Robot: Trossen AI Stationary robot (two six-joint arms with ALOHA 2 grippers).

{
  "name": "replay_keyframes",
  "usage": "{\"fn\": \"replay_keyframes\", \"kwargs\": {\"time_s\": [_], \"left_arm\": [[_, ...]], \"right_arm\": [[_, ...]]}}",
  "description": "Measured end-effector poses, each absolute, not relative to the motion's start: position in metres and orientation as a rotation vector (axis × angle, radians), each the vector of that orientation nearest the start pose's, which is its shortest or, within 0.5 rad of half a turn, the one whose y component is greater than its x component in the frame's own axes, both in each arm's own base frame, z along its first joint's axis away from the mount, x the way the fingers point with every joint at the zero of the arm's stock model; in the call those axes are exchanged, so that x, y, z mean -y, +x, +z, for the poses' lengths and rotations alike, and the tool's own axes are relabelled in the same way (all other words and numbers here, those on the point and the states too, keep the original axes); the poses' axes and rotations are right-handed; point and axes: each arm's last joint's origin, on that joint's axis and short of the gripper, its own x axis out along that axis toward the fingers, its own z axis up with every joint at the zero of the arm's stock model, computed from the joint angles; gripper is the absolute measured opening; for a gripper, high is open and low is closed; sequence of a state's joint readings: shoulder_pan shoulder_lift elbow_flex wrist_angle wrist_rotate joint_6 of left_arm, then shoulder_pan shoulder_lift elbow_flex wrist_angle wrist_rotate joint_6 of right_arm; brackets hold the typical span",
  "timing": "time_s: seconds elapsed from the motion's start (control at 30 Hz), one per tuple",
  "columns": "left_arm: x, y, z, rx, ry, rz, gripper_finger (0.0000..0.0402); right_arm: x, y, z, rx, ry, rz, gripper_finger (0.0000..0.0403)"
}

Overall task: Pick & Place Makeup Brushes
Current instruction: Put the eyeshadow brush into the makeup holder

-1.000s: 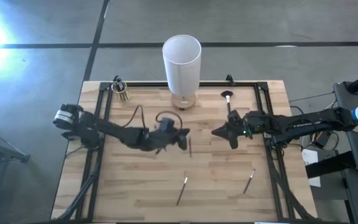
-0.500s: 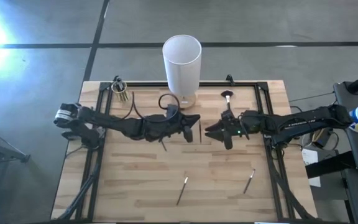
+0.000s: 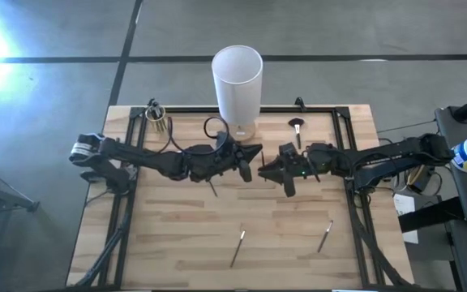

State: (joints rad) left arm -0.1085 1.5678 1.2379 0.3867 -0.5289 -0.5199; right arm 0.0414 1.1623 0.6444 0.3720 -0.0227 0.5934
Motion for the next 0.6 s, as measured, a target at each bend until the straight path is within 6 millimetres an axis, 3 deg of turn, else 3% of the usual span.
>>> {"fn": "replay_keyframes", "kwargs": {"time_s": [0.17,0.43,0.6], "left_arm": [[0.024,0.354,0.361,0.186,-0.528,0.38,0.0],[0.022,0.338,0.374,0.17,-0.594,0.358,0.0028],[0.027,0.335,0.382,0.179,-0.607,0.206,0.0068]], "right_arm": [[-0.01,0.248,0.272,-0.116,0.541,0.015,0.0019],[-0.01,0.238,0.286,-0.052,0.496,0.027,0.0015],[-0.01,0.234,0.294,-0.024,0.49,0.034,0.0013]]}}
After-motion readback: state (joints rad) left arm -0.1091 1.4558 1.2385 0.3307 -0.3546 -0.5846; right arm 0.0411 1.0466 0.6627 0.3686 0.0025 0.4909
